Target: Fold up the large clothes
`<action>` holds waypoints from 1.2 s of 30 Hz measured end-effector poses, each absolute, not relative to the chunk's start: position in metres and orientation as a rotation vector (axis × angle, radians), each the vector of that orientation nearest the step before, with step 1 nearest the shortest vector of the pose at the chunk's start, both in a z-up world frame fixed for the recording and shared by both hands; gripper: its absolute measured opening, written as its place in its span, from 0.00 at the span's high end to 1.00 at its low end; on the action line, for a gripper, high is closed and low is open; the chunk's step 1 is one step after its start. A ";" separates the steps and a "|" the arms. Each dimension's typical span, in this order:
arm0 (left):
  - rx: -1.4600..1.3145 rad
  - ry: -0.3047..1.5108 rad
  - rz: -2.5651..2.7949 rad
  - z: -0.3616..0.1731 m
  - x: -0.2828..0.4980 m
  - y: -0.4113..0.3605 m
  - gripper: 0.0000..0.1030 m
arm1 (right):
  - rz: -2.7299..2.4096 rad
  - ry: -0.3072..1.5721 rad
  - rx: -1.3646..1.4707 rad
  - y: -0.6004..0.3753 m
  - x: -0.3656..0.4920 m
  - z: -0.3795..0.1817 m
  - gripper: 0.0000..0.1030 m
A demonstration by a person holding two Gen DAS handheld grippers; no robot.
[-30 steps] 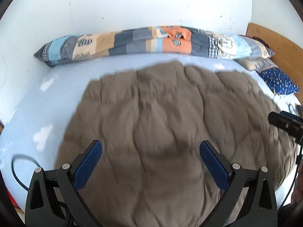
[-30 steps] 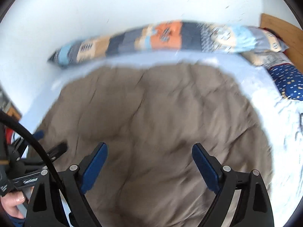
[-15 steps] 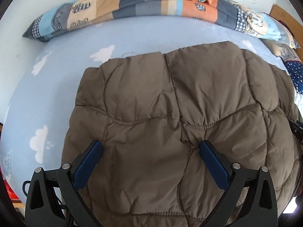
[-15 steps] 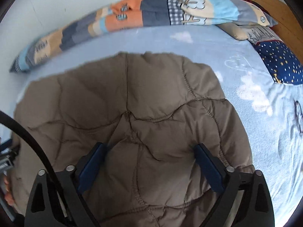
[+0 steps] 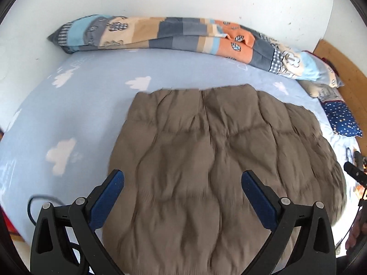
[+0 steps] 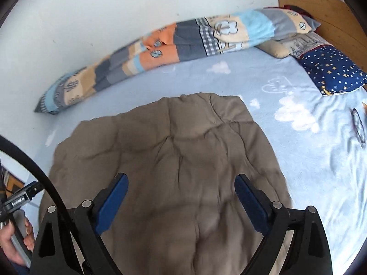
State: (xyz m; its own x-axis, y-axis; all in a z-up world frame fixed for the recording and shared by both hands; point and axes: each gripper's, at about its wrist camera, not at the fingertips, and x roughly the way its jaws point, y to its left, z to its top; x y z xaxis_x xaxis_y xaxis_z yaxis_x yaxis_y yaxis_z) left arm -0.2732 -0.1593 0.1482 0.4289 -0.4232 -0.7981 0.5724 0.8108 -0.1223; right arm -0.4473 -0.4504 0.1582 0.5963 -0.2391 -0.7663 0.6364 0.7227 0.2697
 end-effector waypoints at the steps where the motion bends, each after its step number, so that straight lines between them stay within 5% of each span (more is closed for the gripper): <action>1: 0.165 0.926 -0.627 0.146 -0.287 -0.146 0.00 | -0.532 0.768 0.563 -0.439 -0.461 0.161 0.08; 20: 0.195 0.861 -0.484 0.080 -0.349 -0.119 0.00 | -0.550 0.890 0.466 -0.364 -0.511 0.110 0.12; 25: 0.211 0.850 -0.495 0.067 -0.347 -0.117 0.00 | -0.557 0.976 0.420 -0.363 -0.491 0.097 0.00; 36: 0.223 0.843 -0.492 0.059 -0.344 -0.124 0.00 | -0.583 0.991 0.437 -0.372 -0.477 0.069 0.00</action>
